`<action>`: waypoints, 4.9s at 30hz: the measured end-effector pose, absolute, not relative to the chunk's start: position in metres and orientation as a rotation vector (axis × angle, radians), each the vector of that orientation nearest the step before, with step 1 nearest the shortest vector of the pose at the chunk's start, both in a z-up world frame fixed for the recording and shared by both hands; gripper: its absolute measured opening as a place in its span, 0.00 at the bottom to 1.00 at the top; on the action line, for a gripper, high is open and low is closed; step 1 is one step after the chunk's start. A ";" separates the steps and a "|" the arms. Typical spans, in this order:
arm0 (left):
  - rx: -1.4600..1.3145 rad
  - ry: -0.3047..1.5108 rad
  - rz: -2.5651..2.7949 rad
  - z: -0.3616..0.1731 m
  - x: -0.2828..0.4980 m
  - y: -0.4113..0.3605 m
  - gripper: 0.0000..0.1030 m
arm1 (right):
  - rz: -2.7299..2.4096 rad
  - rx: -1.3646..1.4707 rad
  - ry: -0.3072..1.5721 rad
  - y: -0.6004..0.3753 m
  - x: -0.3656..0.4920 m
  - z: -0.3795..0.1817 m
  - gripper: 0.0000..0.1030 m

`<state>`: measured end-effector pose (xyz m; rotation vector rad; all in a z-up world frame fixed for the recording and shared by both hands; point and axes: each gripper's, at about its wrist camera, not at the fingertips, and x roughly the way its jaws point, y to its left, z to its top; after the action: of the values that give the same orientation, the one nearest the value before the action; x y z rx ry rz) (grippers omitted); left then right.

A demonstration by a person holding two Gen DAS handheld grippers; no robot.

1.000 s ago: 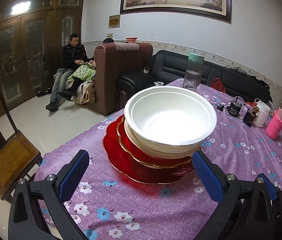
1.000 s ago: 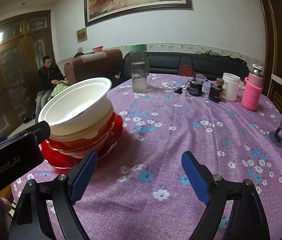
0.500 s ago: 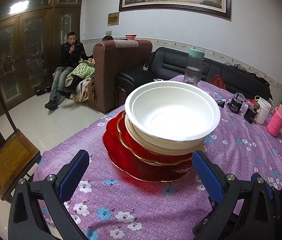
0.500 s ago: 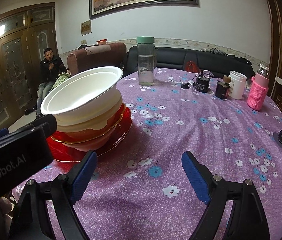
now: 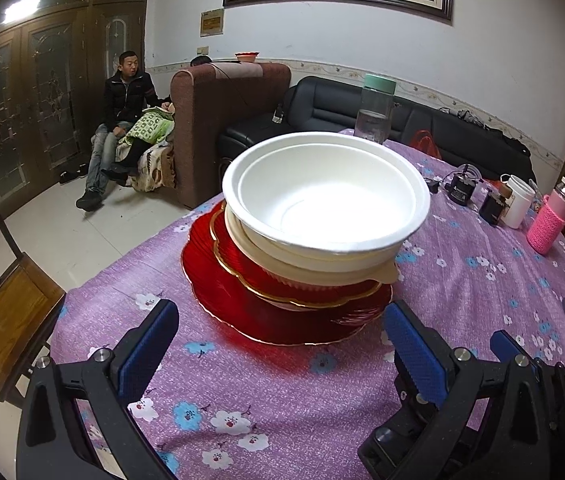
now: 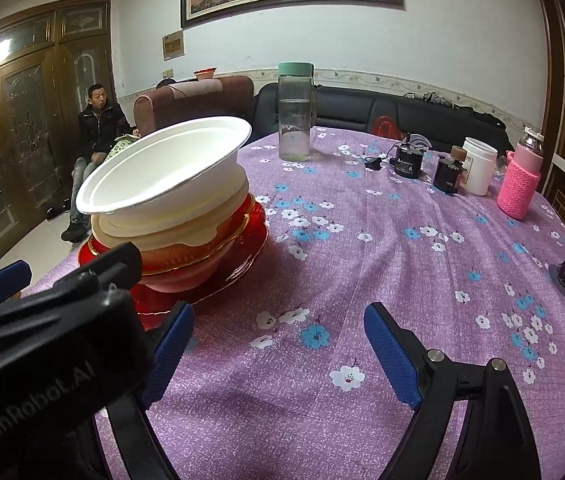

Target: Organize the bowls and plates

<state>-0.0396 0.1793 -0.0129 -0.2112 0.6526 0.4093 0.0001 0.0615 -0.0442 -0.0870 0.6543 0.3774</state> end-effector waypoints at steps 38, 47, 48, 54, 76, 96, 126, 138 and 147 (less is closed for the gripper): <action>-0.182 0.435 0.443 0.025 -0.070 0.167 1.00 | 0.398 -0.054 0.579 0.047 -0.012 -0.026 0.88; -0.200 0.561 0.411 0.013 -0.060 0.166 1.00 | 0.426 -0.082 0.579 0.052 -0.017 -0.027 0.88; -0.199 0.572 0.413 0.011 -0.059 0.166 1.00 | 0.424 -0.085 0.579 0.052 -0.017 -0.027 0.88; -0.195 0.602 0.424 0.007 -0.057 0.166 1.00 | 0.409 -0.087 0.590 0.053 -0.014 -0.027 0.89; -0.230 0.706 0.359 -0.013 -0.057 0.164 1.00 | 0.311 -0.096 0.668 0.043 0.004 -0.041 0.89; -0.264 0.730 0.364 -0.015 -0.055 0.175 1.00 | 0.300 -0.105 0.717 0.046 0.011 -0.053 0.89; -0.296 0.753 0.387 -0.019 -0.048 0.193 1.00 | 0.383 -0.127 0.690 0.067 0.004 -0.052 0.89; -0.282 0.751 0.408 -0.021 -0.048 0.191 1.00 | 0.409 -0.128 0.678 0.069 0.001 -0.050 0.89; -0.247 0.718 0.452 -0.012 -0.051 0.184 1.00 | 0.409 -0.097 0.670 0.058 0.001 -0.046 0.89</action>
<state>-0.0512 0.1839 -0.0122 -0.2471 0.7180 0.4524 0.0009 0.0584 -0.0459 -0.0972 0.6704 0.4087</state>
